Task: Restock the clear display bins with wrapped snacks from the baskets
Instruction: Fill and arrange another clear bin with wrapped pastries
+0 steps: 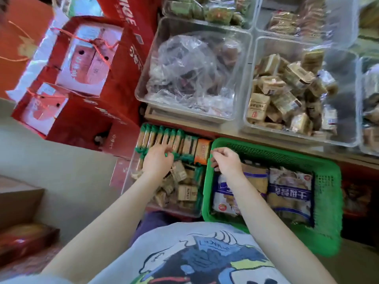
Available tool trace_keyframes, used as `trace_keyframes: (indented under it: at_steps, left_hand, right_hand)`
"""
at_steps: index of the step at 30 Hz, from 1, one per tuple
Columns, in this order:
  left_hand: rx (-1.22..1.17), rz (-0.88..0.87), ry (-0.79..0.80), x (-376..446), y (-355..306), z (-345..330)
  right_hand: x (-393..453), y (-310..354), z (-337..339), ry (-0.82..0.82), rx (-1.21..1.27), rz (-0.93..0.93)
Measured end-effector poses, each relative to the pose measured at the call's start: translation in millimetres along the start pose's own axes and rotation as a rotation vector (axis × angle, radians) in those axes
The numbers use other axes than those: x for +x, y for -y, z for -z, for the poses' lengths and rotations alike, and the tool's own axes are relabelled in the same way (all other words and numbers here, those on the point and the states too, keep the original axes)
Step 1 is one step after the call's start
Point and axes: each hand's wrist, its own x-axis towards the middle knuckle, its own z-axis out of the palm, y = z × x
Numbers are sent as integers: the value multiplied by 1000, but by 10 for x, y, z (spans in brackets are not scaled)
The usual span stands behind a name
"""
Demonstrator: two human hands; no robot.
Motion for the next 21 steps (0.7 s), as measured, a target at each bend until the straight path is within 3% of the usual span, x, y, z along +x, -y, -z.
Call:
trace_keyframes:
  at_steps: [3,6,16,21]
  left_hand:
    - [194,139,-25,-49,471,-39]
    - [174,245,72,-78,781,-75]
    - [193,262,74,218,1052,-292]
    - [-43,158,-1,104,965,-127]
  right_hand:
    - [-23,-83,-327,124,-108,-56]
    - [-82,-107,-528,201,-190,-65]
    - [-138,19,-785,196,-321,-60]
    - [-139,50,-848,194,-311,-77]
